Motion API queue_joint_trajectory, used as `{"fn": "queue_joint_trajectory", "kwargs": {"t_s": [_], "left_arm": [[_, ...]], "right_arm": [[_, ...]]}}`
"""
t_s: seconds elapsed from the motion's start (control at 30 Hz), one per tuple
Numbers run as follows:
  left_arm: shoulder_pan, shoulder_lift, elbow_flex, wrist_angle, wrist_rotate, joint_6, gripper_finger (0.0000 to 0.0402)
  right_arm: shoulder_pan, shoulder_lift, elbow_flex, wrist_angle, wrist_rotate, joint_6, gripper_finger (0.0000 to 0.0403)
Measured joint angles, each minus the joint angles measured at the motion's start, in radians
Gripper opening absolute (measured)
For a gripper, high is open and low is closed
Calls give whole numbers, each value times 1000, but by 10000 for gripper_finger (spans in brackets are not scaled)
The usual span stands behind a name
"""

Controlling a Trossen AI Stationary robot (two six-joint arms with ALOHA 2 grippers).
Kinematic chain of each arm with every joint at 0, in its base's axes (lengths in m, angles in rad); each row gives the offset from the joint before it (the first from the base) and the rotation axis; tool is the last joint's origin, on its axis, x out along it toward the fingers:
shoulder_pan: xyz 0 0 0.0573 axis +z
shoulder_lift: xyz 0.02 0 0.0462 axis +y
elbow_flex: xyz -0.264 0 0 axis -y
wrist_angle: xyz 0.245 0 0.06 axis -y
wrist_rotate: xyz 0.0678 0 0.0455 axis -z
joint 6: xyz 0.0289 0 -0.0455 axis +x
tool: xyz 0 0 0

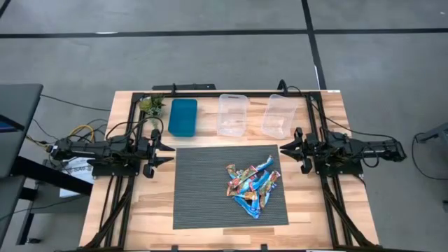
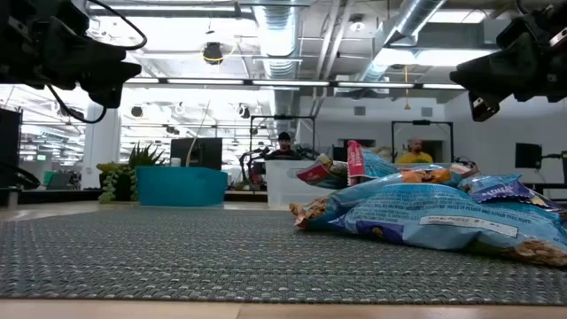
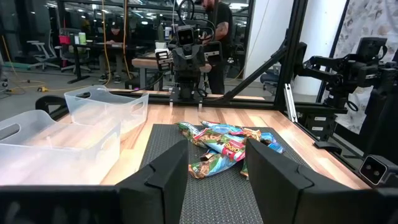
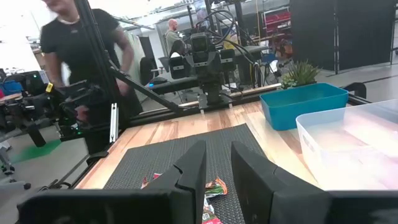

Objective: Pick and place Granola Bars by type

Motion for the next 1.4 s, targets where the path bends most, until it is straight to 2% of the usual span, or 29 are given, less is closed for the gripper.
{"fn": "queue_joint_trajectory", "kwargs": {"t_s": [0.87,0.93,1.07,1.17,1.27,1.37,1.4], "left_arm": [[0,0,0,2,-5,-10,151],[0,0,0,3,1,-125,151],[0,0,0,4,60,-507,151],[0,0,0,4,42,-731,151],[0,0,0,43,3,-829,151],[1,27,6,153,15,-826,151],[0,44,16,146,12,-815,151]], "right_arm": [[0,0,0,0,0,0,68],[0,0,0,0,0,0,68],[0,0,0,0,0,0,68],[0,0,0,0,0,0,68],[0,0,0,0,0,0,68],[0,0,0,0,0,0,68],[0,0,0,0,0,0,68]]}}
